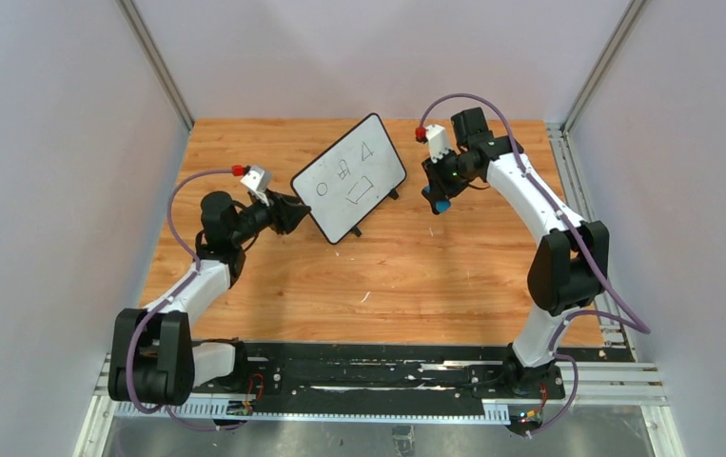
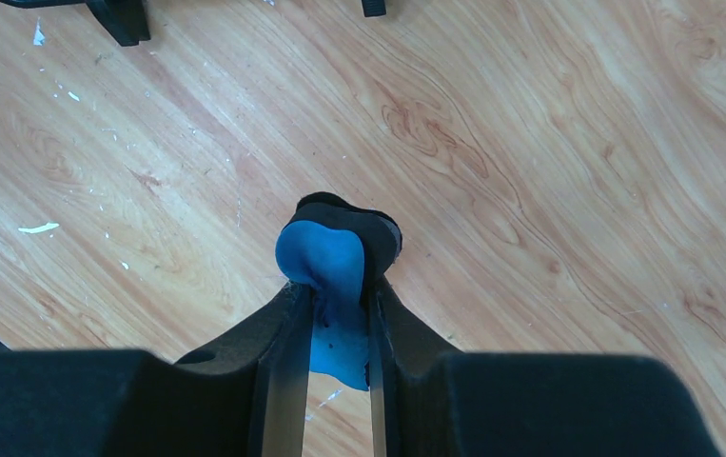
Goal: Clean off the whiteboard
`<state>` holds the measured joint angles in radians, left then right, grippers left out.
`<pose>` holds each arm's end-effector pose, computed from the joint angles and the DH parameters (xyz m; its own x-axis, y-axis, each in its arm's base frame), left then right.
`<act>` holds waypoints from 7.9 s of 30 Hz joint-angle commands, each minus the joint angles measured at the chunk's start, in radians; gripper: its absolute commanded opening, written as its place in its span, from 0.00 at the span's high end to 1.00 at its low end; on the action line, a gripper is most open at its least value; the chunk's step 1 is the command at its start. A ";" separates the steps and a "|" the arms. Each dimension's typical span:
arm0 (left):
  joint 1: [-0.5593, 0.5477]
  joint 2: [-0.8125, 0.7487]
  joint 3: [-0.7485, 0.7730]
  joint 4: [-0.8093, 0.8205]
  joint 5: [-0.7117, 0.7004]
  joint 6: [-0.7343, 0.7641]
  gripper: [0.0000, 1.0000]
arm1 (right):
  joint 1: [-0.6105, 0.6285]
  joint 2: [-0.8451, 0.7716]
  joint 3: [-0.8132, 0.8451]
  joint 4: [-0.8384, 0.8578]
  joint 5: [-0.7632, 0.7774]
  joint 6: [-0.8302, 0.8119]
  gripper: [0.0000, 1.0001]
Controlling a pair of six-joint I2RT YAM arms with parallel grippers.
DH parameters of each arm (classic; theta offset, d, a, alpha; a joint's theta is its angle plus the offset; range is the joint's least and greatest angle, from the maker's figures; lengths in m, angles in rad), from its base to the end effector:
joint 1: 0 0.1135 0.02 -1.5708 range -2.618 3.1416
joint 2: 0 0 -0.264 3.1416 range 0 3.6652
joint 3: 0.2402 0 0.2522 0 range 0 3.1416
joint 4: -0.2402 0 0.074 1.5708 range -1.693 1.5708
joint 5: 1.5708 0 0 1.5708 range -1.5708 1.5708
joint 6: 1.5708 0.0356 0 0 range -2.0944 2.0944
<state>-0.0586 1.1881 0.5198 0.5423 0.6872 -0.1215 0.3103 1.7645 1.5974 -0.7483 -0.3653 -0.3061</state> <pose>0.2498 -0.0373 0.2409 -0.2062 -0.0818 -0.9751 0.6534 0.7303 -0.1994 0.3653 0.1305 0.3060 -0.5714 -0.4788 -0.6665 -0.6971 0.7117 0.0864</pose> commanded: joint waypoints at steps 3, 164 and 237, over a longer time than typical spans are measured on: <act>0.057 0.105 0.019 0.198 0.076 -0.182 0.55 | 0.015 0.043 0.055 -0.005 0.004 0.029 0.99; 0.069 0.332 0.108 0.180 -0.023 -0.128 1.00 | 0.111 0.500 0.496 0.530 -0.183 0.091 0.99; 0.069 0.304 0.112 0.116 -0.024 -0.084 1.00 | 0.063 0.567 0.550 0.553 -0.120 0.007 0.99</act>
<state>0.0032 1.4963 0.6331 0.7204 0.6941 -0.3206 0.3923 2.2921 2.1151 -0.2367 -0.5312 -0.2703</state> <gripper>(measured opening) 0.141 0.240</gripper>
